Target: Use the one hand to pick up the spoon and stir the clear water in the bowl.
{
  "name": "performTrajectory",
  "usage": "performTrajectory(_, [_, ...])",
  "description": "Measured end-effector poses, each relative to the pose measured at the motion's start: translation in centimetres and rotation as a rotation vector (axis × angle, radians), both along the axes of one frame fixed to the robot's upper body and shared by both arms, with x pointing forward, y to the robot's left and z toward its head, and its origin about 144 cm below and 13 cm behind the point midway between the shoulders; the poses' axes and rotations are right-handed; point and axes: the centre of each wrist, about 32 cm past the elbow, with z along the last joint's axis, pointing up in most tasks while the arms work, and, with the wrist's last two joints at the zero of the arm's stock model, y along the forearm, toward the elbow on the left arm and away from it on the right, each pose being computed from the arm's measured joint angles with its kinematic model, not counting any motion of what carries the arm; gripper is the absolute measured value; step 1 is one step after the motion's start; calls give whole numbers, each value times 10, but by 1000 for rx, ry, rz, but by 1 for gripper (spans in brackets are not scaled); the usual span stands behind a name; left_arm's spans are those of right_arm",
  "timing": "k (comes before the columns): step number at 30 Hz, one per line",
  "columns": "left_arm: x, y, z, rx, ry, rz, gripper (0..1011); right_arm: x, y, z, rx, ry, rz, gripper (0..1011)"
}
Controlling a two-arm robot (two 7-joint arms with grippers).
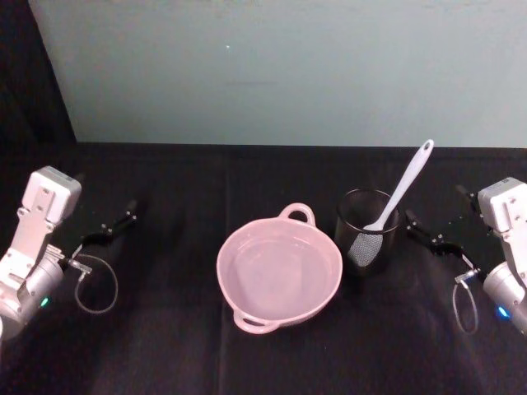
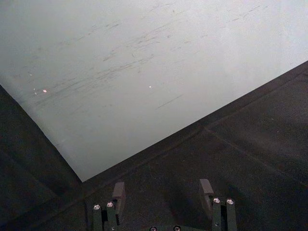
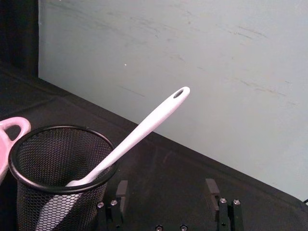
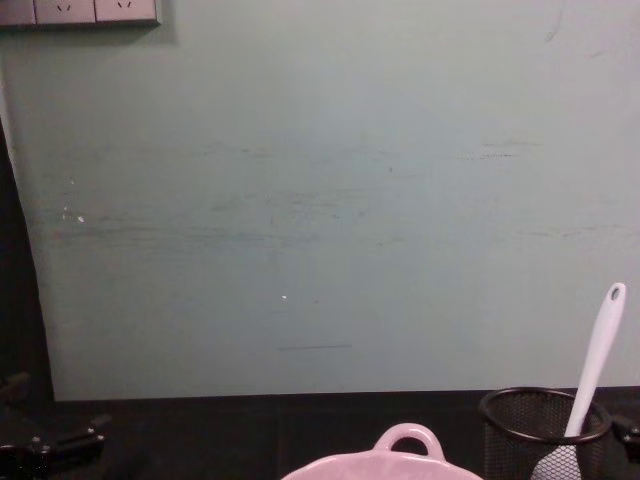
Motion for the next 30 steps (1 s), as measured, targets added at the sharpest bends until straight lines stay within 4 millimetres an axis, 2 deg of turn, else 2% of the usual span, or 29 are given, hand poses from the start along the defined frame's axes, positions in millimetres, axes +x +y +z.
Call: performTrajectory(30, [0, 0, 0, 0, 0, 0, 1005, 0, 0, 0, 0, 0, 0, 1003])
